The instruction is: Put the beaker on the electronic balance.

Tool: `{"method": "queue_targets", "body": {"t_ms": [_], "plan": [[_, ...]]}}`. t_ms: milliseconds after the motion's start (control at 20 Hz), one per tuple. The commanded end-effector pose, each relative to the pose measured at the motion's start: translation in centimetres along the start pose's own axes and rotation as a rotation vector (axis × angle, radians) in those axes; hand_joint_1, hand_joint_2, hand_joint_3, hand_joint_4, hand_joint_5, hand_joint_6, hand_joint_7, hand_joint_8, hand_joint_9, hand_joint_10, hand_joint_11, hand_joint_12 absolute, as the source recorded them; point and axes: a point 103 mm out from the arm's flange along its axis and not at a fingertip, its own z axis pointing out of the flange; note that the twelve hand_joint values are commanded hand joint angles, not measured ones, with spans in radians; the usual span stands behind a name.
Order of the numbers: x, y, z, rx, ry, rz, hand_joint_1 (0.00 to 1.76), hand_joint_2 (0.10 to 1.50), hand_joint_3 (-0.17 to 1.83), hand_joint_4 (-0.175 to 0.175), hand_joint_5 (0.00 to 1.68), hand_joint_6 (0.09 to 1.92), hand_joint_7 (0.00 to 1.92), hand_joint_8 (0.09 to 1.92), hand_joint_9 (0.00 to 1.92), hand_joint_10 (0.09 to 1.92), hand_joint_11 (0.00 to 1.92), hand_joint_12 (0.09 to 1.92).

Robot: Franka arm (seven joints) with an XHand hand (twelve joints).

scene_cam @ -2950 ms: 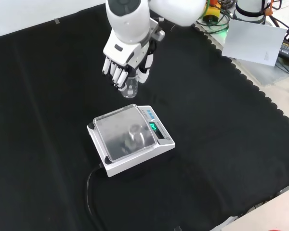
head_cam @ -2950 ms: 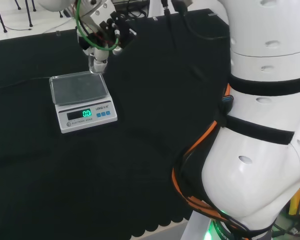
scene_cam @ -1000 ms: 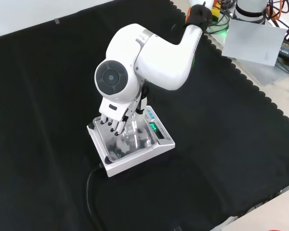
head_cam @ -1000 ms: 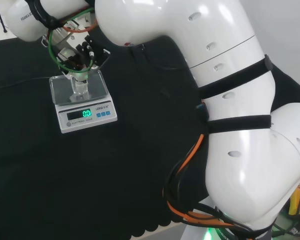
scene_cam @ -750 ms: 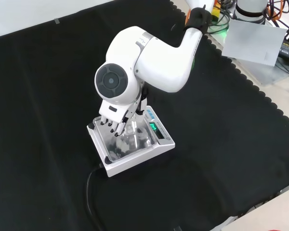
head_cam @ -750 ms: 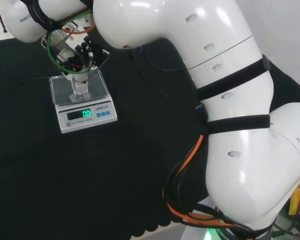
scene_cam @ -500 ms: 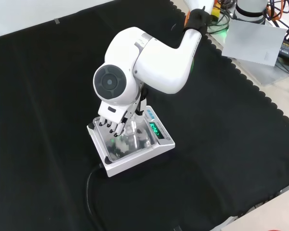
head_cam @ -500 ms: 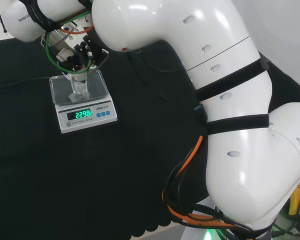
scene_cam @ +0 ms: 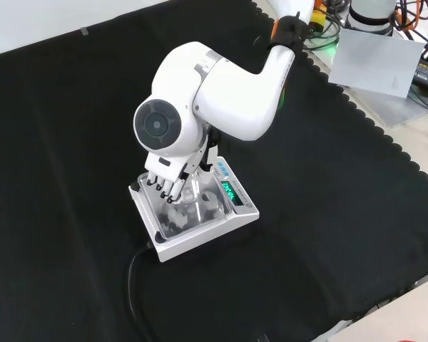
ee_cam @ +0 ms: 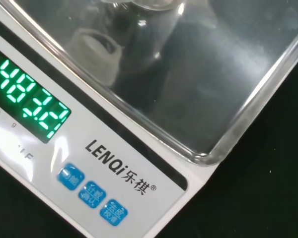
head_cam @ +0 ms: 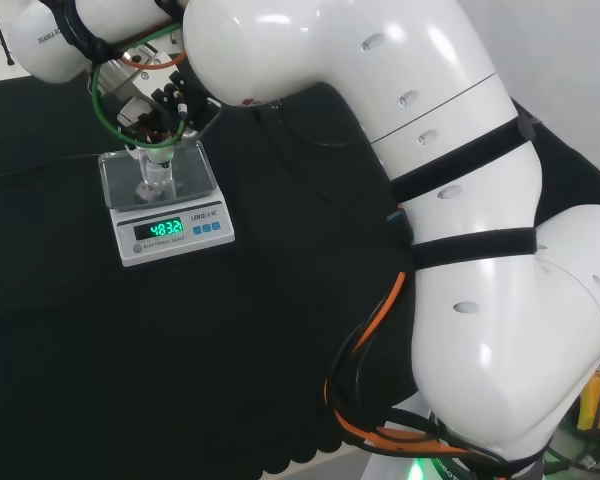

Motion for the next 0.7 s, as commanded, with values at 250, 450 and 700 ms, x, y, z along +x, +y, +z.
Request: {"method": "queue_targets", "body": {"t_ms": [250, 450, 700], "plan": [[0.7, 2.9, 3.1, 0.124, -0.042, 0.013, 0.83, 0.94, -0.17, 0.006, 0.05, 0.20, 0.04, 0.71, 0.25, 0.94, 0.35, 1.42], [-0.3, 2.7, 4.3, 0.046, 0.020, -0.007, 0.79, 0.90, -0.17, 0.071, 0.00, 0.09, 0.00, 0.12, 0.02, 0.75, 0.08, 1.44], [-1.6, 0.9, 2.5, -0.013, 0.053, -0.007, 0.78, 0.89, -0.17, 0.091, 0.00, 0.09, 0.00, 0.09, 0.00, 0.62, 0.00, 1.45]]}}
